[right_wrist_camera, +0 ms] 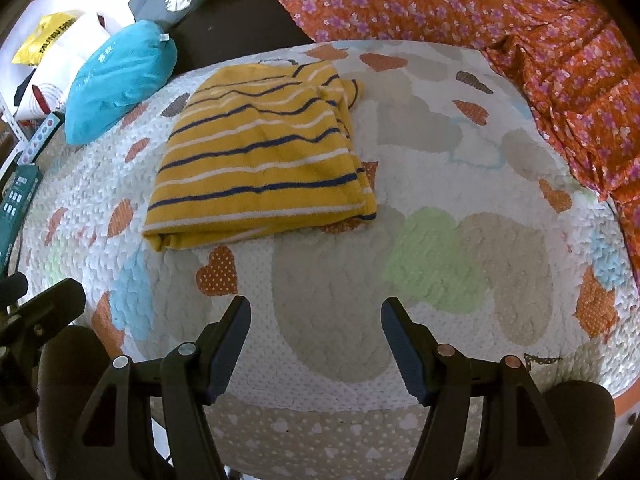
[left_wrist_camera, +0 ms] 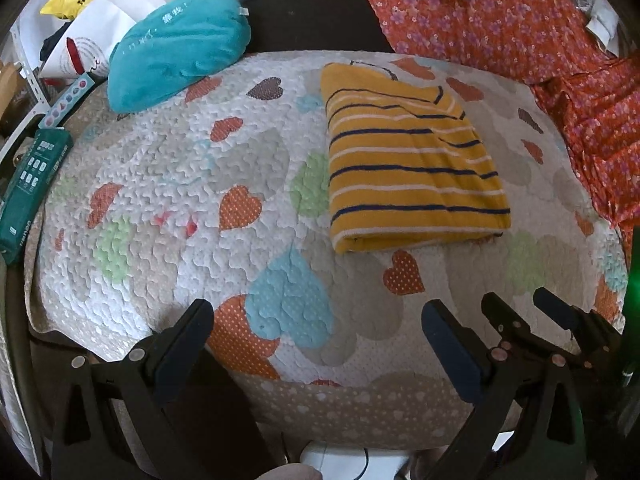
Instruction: Fold small clothes
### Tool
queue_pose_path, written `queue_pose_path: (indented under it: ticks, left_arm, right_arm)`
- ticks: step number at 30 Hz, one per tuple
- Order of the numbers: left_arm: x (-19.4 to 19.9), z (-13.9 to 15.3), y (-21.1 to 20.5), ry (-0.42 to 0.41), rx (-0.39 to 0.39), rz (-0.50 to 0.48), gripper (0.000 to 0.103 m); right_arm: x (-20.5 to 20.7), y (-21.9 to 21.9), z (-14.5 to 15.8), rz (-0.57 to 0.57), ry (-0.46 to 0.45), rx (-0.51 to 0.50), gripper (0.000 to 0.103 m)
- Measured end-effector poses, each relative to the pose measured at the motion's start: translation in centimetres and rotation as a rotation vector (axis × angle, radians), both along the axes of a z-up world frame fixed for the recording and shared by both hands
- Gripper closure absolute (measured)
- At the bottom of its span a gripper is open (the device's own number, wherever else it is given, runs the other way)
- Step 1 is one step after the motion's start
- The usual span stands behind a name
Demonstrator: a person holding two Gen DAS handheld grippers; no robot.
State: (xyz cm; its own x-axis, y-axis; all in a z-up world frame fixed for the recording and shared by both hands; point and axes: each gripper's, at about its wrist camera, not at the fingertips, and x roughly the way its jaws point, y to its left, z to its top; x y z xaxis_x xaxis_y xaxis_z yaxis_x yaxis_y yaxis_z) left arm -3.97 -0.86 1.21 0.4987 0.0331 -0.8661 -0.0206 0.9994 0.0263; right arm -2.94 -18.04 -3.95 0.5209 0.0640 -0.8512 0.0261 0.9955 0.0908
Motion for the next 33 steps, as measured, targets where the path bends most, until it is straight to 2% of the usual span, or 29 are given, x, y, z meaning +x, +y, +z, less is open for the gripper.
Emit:
queue_pose_path:
  ticks: [33]
  left_arm:
    - [0.9,-3.5,0.8,0.121,-0.055,0.018,0.0]
  right_arm:
    - [0.4,0.8,-1.2,0.036,0.023,-0.052,0.03]
